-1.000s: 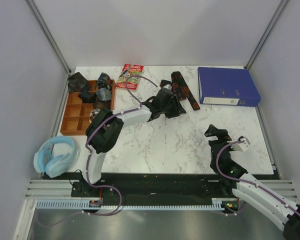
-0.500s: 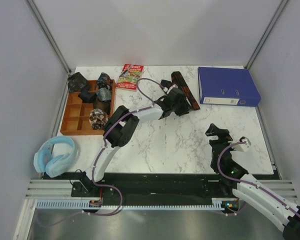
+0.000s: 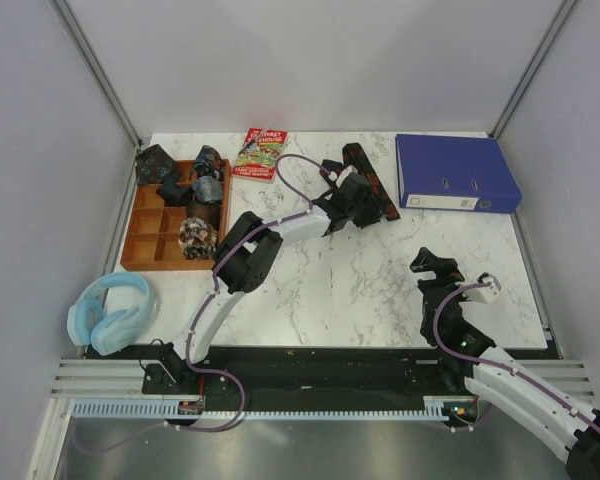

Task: Roll the ties
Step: Move the tie to the center of the board.

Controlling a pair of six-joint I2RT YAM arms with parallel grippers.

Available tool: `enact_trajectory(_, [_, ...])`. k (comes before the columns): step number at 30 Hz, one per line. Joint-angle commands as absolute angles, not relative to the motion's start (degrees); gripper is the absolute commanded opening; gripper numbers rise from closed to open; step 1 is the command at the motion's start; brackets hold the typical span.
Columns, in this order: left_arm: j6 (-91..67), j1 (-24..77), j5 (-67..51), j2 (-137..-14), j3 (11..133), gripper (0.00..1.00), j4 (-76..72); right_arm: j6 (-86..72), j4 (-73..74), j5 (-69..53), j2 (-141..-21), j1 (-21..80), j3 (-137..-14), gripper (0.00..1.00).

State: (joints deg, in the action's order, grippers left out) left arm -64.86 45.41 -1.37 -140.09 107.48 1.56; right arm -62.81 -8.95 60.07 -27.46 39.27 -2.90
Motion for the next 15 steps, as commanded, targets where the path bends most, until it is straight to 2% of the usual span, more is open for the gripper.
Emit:
enact_trajectory(1, [-66.3,45.8,1.3,-140.6,110.2,0.42,0.9,-62.8,-10.7,61.1,-27.9,39.4,1.3,0.98])
enact_trajectory(15, [-66.4,46.6,1.7,-143.9,114.8,0.4,4.1,-62.5,-11.4,60.9,-28.2,39.4,1.2,0.98])
